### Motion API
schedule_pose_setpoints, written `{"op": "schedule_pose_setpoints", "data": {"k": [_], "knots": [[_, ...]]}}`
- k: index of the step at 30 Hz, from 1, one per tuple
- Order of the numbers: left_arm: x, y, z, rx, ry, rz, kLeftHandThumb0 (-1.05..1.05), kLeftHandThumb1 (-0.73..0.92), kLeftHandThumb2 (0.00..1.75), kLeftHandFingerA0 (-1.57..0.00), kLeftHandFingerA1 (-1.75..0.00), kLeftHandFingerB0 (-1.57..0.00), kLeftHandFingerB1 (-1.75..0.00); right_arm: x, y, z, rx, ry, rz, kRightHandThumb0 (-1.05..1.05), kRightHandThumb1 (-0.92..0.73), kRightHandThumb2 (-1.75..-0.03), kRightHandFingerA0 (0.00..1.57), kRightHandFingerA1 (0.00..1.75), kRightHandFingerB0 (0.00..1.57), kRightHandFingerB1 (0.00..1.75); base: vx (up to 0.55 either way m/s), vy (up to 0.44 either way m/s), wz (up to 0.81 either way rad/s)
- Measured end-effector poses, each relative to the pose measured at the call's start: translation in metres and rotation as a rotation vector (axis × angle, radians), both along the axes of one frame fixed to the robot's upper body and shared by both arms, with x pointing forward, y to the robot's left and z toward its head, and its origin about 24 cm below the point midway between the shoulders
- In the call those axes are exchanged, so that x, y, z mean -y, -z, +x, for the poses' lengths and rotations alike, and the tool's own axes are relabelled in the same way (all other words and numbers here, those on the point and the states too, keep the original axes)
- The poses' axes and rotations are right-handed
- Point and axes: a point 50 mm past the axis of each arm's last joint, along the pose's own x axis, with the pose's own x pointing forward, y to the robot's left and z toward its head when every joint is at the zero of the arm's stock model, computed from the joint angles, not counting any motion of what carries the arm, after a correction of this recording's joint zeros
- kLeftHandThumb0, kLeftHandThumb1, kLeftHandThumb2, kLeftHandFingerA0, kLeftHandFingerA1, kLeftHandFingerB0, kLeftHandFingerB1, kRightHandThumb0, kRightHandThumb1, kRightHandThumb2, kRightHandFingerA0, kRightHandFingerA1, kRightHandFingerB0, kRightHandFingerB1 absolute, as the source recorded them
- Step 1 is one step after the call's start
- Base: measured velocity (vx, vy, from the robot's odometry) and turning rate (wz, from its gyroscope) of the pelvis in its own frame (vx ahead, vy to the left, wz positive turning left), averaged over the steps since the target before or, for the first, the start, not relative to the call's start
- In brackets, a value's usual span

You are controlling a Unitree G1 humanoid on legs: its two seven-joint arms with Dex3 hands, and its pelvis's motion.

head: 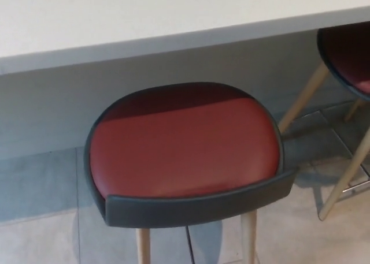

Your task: The robot walks towards a chair and uses both its hands to grab it and push it away from itself

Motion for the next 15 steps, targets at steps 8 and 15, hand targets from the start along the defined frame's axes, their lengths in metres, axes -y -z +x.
{"op": "schedule_pose_setpoints", "data": {"k": [8, 15], "knots": [[0.004, 0.008, -0.022, -0.049, -0.027, -0.019, -0.62, 0.41, 0.78, -0.29, -0.55, -0.16, -0.44, 0.009, 0.006, -0.015, -0.056, 0.036, -0.01, -0.65, -0.62, -0.6, 0.14, 0.59, 0.06, 0.31, 0.05, 0.221, -0.06], [0.003, 0.008, -0.027, -0.062, -0.037, -0.011, -0.61, 0.42, 0.77, -0.29, -0.54, -0.17, -0.44, 0.012, 0.008, -0.02, -0.078, 0.052, -0.014, -0.75, -0.5, -0.86, 0.16, 0.59, 0.02, 0.34, 0.01, 0.036, 0.02]]}}
